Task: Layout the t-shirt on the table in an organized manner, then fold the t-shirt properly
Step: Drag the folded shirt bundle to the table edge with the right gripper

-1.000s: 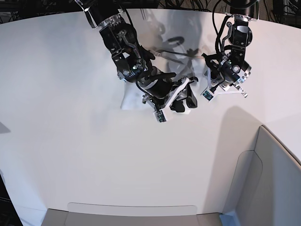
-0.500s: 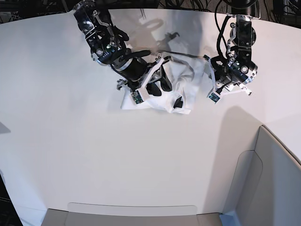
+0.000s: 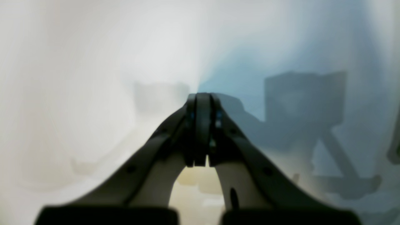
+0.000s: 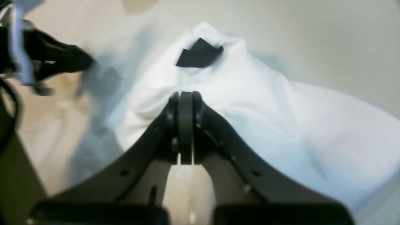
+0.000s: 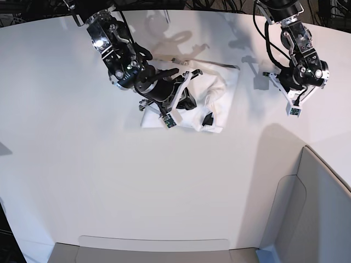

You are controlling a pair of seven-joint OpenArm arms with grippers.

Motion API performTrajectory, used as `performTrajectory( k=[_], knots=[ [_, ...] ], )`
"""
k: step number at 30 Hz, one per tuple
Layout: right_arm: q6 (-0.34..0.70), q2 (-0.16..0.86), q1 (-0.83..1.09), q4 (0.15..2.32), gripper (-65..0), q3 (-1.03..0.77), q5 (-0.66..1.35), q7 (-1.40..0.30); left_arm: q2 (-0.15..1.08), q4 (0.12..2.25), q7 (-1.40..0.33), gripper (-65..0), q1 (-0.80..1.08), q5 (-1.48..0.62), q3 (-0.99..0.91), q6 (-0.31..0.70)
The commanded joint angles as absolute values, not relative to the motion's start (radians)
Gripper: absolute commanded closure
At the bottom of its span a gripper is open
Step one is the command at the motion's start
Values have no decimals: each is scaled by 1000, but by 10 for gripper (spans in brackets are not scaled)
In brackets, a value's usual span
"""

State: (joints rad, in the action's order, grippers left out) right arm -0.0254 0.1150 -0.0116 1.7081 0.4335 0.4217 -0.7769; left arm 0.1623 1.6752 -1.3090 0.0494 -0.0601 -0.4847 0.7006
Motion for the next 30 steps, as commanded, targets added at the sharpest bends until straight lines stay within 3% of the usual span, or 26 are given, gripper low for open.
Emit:
performTrajectory(
  k=[1,7,12,20,30],
  knots=[
    [-21,116,-48,1664,0,460,433,-763,170,1701,-1334,0,50,-39,-509,698],
    [-21,114,-133,1394,0,545,433,-763,168,1745,-1334,0,54,-39,-573,698],
    [-36,140,-139,1348,0,492,430,-763,170,1747,-1342,0,68,-39,-573,698],
    [-189,236,-45,1477,0,182,430,-831,171,1748,-1342,0,110,-41,-572,698],
    [-193,300,81,1526,0,-354,430,-835,168,1748,-1345,0,124,-41,-562,698]
  ],
)
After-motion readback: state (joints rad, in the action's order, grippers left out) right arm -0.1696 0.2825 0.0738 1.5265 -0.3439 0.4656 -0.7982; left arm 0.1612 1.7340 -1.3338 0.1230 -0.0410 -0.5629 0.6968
